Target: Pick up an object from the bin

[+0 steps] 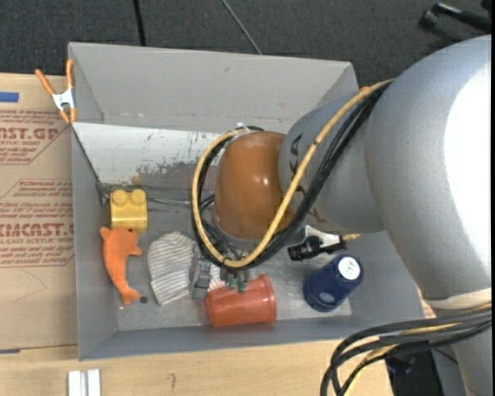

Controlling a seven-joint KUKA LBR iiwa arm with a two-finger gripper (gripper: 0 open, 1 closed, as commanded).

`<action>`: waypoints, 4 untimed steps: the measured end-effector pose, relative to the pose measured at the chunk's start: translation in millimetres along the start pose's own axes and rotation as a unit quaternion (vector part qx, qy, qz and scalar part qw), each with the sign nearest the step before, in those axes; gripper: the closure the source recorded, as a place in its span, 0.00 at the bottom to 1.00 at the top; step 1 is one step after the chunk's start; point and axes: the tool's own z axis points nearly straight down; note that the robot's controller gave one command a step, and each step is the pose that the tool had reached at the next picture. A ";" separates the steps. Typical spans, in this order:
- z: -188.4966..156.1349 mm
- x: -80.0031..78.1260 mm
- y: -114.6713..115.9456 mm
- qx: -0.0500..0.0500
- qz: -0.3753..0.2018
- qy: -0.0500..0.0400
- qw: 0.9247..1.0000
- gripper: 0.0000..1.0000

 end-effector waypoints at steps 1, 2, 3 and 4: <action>-69.8 -20.6 13.1 -0.001 0.005 -0.003 1.000 1.00; -76.0 -22.6 18.7 -0.003 0.029 -0.007 1.000 1.00; -40.1 -20.5 16.7 -0.001 0.032 -0.004 0.999 1.00; -31.3 -15.2 18.9 0.000 0.030 -0.002 1.000 1.00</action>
Offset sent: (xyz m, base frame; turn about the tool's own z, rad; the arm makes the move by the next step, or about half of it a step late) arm 0.0207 0.0214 0.0334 0.1394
